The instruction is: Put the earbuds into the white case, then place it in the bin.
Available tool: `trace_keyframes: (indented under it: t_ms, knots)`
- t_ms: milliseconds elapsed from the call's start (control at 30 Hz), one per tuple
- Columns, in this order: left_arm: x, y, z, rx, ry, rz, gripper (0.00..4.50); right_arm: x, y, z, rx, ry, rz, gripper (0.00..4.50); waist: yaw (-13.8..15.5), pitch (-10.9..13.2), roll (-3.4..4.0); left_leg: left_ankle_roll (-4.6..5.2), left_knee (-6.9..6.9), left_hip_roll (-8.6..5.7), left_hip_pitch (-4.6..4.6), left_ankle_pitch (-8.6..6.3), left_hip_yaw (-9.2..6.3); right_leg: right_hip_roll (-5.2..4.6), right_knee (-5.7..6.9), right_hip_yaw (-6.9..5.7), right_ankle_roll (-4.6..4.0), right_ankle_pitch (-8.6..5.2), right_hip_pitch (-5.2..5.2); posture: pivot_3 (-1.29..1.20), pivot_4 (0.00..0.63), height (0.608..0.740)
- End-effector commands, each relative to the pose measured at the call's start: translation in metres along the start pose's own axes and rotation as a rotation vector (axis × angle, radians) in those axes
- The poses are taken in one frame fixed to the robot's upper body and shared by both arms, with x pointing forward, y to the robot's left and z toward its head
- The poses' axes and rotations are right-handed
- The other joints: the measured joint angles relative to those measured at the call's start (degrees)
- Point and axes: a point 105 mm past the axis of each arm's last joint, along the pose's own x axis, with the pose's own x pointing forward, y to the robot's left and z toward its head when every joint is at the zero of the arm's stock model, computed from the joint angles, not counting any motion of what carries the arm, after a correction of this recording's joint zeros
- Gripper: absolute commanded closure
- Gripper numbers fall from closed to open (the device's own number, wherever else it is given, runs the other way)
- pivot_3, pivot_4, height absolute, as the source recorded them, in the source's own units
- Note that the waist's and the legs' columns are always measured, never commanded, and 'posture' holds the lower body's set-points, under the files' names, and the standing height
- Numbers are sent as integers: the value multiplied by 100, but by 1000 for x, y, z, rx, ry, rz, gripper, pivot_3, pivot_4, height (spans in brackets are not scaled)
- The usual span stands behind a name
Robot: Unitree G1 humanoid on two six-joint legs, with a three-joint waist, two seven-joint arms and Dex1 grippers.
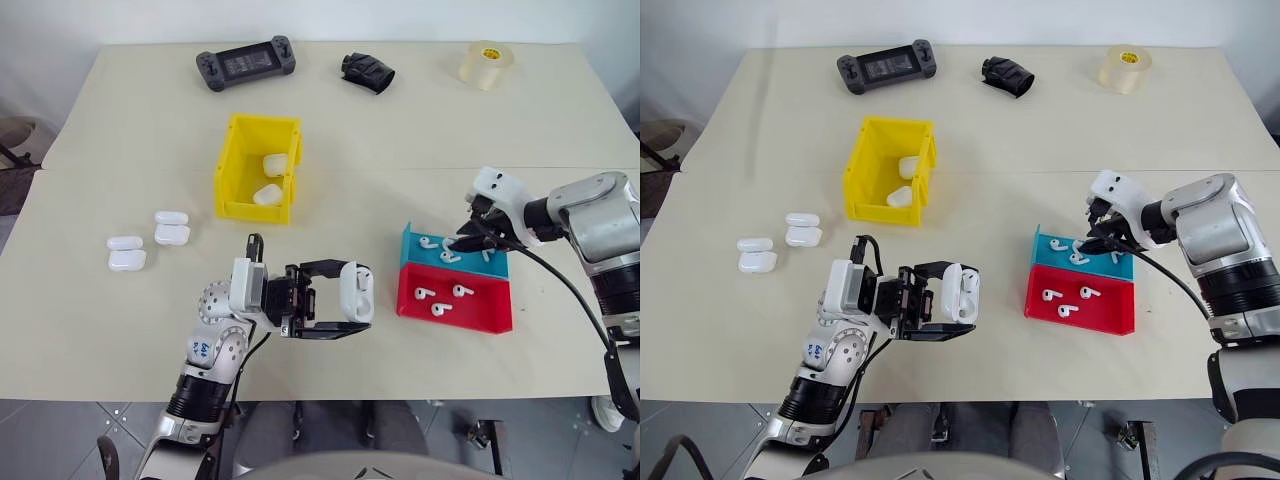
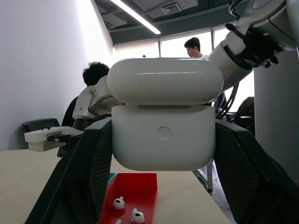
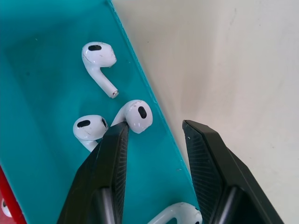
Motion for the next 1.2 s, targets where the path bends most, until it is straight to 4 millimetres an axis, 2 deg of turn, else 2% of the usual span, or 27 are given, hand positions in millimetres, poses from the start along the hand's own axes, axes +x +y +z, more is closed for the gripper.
trace_keyframes:
  t_ms: [33, 267, 567, 900, 1200]
  knots:
    - [1, -2, 0, -1, -13, -3, 1696, -9, -1, 11, 3, -51, -23, 2608, 0, 0, 0, 0, 0, 0, 0, 0, 0, 0, 0, 0, 0, 0, 0, 0, 150, 740]
    - [0, -2, 0, -1, -11, -5, 1696, -12, -2, 18, 50, -81, -55, 2608, 1, 0, 0, 0, 0, 1, 0, 0, 0, 0, 0, 0, 0, 0, 0, 0, 150, 740]
    - [-5, -5, -3, -10, -9, -5, 1696, -15, 13, 25, 145, -129, -17, 2608, 5, 0, 0, 0, 0, 3, -1, 0, -3, -1, 1, 0, 0, 0, -1, 0, 150, 740]
    - [-6, -7, -4, -11, -9, -12, 1696, -6, 20, 14, 186, -102, -51, 2608, 5, 0, 0, 0, 0, 2, -1, 0, -3, -1, 2, 1, 0, 0, -1, 0, 150, 740]
    - [-4, -4, -1, -8, -6, -19, 1696, -6, 16, 12, 180, -103, -82, 2608, 4, 0, 0, 0, 0, 1, -1, 0, -1, -1, 2, 2, 0, 0, -2, 0, 150, 740]
